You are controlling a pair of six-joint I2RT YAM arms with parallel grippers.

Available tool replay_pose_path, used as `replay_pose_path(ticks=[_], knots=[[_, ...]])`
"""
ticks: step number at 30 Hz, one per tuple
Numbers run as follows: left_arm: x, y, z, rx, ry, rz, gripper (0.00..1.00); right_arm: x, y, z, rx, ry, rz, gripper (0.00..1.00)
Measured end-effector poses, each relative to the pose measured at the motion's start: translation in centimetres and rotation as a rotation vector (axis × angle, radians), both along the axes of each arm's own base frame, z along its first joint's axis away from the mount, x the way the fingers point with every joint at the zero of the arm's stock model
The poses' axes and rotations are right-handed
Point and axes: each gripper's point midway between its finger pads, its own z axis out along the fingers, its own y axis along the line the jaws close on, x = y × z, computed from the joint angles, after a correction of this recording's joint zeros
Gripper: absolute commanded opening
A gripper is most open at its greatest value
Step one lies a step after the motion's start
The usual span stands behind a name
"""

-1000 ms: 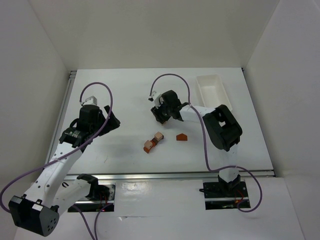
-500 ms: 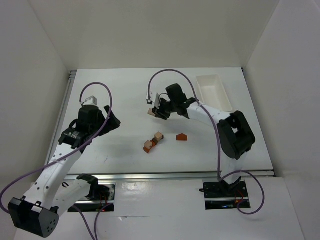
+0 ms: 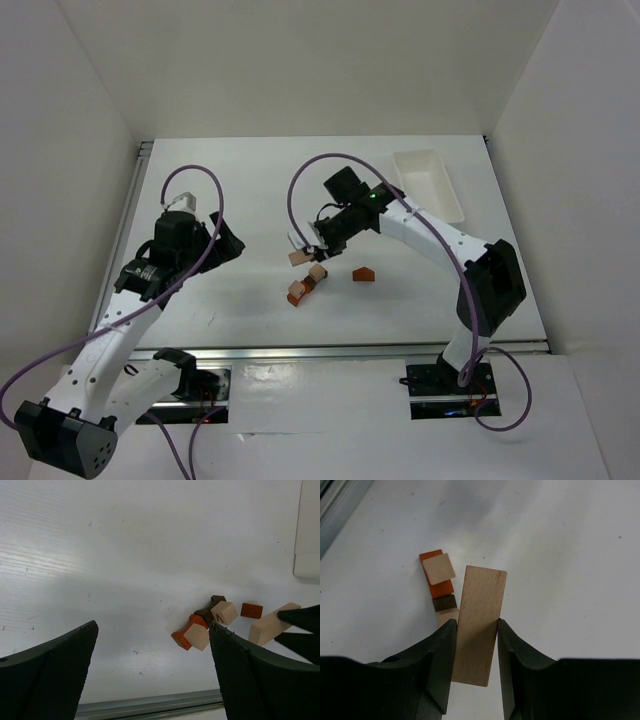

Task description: Build the wood block tower

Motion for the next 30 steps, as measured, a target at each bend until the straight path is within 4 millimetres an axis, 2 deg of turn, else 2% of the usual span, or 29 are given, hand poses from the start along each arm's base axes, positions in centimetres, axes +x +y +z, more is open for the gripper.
replay_pose_path(ticks=[4,6,9,14,18,30], knots=[[-0.2,-0.1,0.0,-0.003,0.002,-0.005,0.97,-2.5,0.8,-1.0,-0.053,-0.012,0.09,0.22],[-0.3,-0.1,0.0,-0.005,0.005,-0.009,0.97,-3.1,1.1,-1.2,-0.064,-0.021,0.119,0.22],[-0.5,-0.3,0.1,-0.006,0.004,-0.017,0.97,-3.3,1.1,-2.2,-0.099,-0.025,0.137,0.22],[-0.9,-0.7,0.0,-0.002,0.01,-0.034,0.97,-2.9,1.1,-6.1,-0.209,0.033,0.152,0.22],[-1.1,-0.7,-0.2,0.002,0.019,-0.038,0.97,-3.1,1.0,-7.9,-0.258,0.061,0.162,0.22],[-1.0,-0.5,-0.2,0.01,0.019,-0.027,0.97,-2.7,1.3,-7.5,-0.264,0.033,0.182,0.22]])
